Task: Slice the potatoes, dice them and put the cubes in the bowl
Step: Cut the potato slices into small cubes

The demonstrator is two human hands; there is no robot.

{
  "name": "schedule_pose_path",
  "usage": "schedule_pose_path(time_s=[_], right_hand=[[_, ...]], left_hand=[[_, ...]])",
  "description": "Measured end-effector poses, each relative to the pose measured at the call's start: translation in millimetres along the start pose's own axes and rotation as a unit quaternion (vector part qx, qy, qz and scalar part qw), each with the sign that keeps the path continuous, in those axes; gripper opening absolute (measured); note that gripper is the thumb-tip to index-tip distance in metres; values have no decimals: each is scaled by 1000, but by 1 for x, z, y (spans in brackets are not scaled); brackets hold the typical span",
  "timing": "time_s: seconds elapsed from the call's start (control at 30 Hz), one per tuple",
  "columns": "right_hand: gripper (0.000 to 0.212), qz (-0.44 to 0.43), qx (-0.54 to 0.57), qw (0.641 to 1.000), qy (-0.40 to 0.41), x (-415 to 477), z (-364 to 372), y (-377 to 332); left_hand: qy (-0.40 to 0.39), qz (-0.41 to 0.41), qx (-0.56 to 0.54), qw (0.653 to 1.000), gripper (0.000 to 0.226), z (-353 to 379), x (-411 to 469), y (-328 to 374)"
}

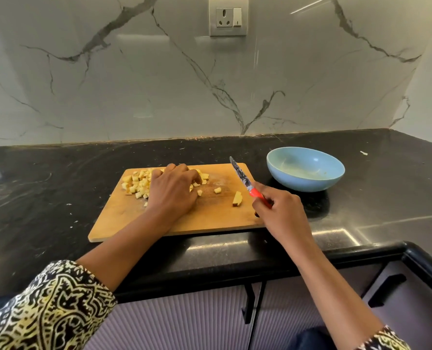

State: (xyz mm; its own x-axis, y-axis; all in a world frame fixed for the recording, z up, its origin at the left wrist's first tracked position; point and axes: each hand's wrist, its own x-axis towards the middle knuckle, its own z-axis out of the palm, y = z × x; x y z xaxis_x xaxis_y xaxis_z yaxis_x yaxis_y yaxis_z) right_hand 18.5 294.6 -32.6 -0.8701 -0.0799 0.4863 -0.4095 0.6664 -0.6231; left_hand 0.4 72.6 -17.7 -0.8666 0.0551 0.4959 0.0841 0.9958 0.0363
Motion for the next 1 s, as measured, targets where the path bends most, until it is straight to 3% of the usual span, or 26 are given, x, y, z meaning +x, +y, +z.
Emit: schedule_pose_path(time_s=[0.1, 0.27, 0.37, 0.47, 0.6, 0.7, 0.77, 0.83, 1.0], right_hand=[[37, -27, -8, 999, -36, 1, 2, 3], [42, -161, -131, 978, 0, -3, 9, -1], [48, -261, -220, 940, 19, -5, 12, 1], [51, -289, -237, 927, 43, -3, 14, 4], [49, -215, -169, 957, 96, -2, 10, 10], [43, -49, 6, 995, 83, 2, 0, 16], [38, 73, 156, 984, 52, 7, -5, 19], [36, 136, 259, 955, 38, 9, -7, 20], [37, 165, 333, 928, 26, 7, -6, 19]], left_hand=[[29, 12, -10, 999, 27, 0, 0, 1], [118, 6, -73, 990, 42, -5, 5, -3], [121, -26, -113, 986, 42, -6, 7, -15], [105, -56, -165, 979, 38, -5, 10, -31], [69, -15, -216, 974, 33, -4, 11, -32], [-3, 79, -228, 970, 34, -3, 12, -16], [-63, 142, -194, 969, 38, -2, 18, -3], [-107, 179, -126, 970, 44, 0, 27, 9], [-210, 127, -151, 958, 45, 11, 50, 17]])
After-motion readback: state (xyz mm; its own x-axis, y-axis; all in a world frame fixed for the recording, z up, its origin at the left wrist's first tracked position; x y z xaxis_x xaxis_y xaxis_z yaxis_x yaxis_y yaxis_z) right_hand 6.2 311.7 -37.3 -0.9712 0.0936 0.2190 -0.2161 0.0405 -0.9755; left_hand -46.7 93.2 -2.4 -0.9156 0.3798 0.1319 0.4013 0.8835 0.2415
